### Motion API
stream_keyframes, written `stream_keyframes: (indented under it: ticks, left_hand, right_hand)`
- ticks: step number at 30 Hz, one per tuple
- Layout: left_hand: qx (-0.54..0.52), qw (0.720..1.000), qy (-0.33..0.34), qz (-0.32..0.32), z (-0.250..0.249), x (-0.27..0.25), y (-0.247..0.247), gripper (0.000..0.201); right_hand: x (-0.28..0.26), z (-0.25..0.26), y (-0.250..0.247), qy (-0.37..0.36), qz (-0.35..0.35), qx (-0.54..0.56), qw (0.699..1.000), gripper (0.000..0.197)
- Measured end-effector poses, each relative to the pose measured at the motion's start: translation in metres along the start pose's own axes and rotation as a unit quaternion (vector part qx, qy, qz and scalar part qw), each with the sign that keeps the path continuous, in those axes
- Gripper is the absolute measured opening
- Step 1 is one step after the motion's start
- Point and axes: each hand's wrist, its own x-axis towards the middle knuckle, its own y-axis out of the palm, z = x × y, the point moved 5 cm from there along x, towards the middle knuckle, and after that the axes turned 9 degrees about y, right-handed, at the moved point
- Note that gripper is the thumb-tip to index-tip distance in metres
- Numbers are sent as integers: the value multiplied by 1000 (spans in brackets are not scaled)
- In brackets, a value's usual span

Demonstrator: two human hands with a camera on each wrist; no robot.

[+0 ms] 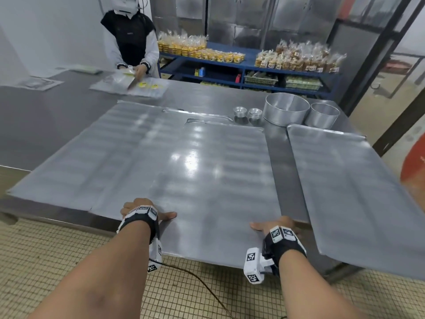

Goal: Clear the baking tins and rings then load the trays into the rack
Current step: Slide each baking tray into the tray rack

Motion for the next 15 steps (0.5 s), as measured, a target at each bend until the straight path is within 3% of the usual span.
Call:
stream_keyframes:
  ticks: [3, 7, 12, 15]
  left_hand:
    - [-1, 1000, -2, 2, 22, 6, -3, 119]
    - [-1, 1000, -14, 1, 46, 17, -11, 132]
    - [16, 1000, -23, -8, 64, 29, -21, 124]
    - [6, 999, -35, -11, 70, 45, -23, 132]
  right_hand:
    - [-30, 11, 0, -14, -16, -20, 1000, 124]
    - [-46, 27, 16, -19, -12, -37, 999, 121]
    - [-52, 52, 33, -32, -5, -40, 999, 115]
    - [-52, 66, 43, -37, 4, -49, 998, 114]
